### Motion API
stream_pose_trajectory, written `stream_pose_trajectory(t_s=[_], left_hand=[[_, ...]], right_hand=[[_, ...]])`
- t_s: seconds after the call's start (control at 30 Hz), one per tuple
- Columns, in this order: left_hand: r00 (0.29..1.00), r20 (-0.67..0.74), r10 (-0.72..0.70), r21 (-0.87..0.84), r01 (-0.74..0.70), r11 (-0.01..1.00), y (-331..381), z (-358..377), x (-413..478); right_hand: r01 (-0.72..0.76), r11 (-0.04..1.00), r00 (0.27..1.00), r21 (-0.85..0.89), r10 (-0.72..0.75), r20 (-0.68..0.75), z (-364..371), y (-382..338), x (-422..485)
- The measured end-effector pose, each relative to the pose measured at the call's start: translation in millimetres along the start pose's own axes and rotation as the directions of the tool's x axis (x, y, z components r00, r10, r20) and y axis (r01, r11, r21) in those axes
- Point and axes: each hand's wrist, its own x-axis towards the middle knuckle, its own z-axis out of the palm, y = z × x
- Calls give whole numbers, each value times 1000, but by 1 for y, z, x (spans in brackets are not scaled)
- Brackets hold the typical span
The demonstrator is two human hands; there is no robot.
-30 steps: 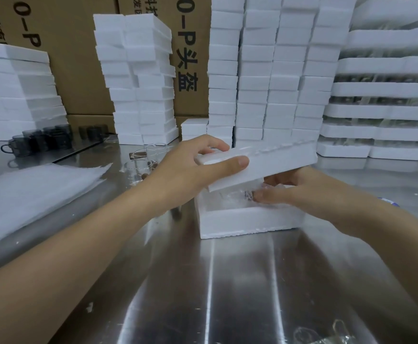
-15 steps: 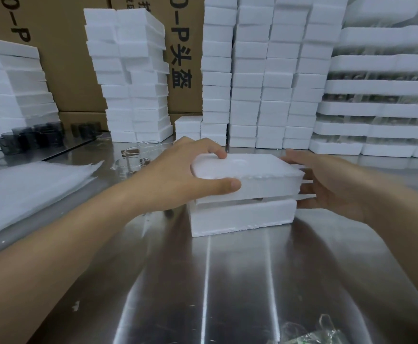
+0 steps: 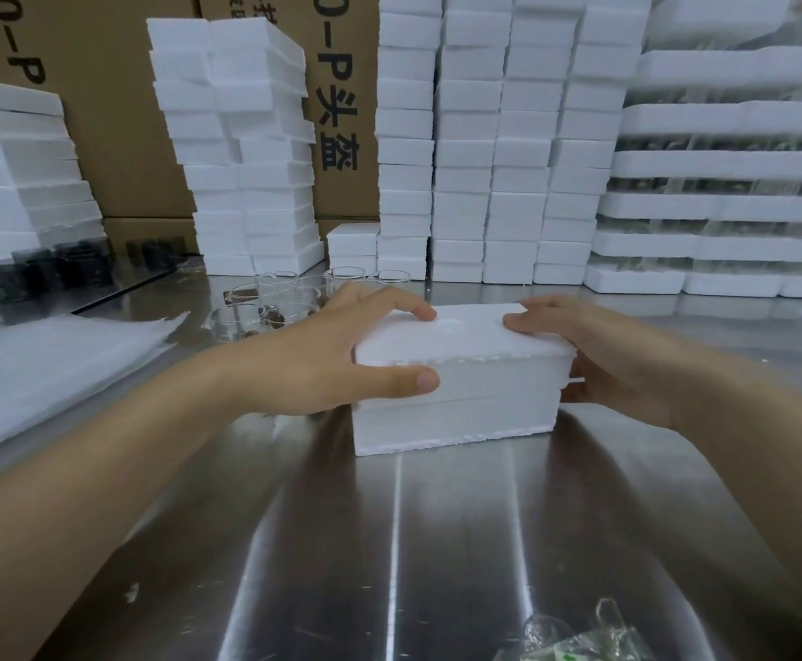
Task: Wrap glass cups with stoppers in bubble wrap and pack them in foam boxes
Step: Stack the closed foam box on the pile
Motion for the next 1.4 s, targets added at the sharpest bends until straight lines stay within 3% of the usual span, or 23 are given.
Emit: stream_pose_trajectory(t_s=[0.3, 0.37, 0.5, 0.7, 0.87, 1.03, 1.1, 1.17, 1.27, 1.4], left_hand=[[999, 31, -43, -57, 44, 997, -6, -6, 1], [997, 12, -74, -150, 74, 986, -6, -7, 2], [981, 44, -187, -412, 188, 891, -7, -2, 6], [968, -12, -249, -632, 186, 753, -8, 17, 16], [947, 13, -320, -687, 241, 685, -11, 18, 16], [927, -32, -373, -713, 240, 659, -7, 32, 17], [923, -20, -384, -766, 233, 600, -6, 36, 18], [913, 12, -407, -827, 238, 509, -3, 37, 19], [889, 36, -457, -876, 248, 413, -2, 37, 19], [880, 31, -473, -902, 229, 366, 0, 36, 18]], right_hand=[[25, 1000, 998, -16, -24, 64, -1, 2, -1], [23, 1000, 999, 5, -23, 41, -4, 2, -3], [-17, 999, 1000, -30, 17, 19, -2, 1, -7], [-33, 999, 998, -43, 35, 50, 5, 5, -6], [-68, 983, 997, -170, 73, 24, -2, 2, -7], [-78, 984, 997, -159, 79, -4, -3, 3, -5], [-1, 974, 1000, -228, 5, 20, -3, 12, 2], [-29, 956, 999, -291, 36, 19, -4, 11, 12], [-127, 981, 992, -147, 125, -24, -7, -2, 7], [-38, 991, 989, -126, 55, 134, -11, -5, -10]])
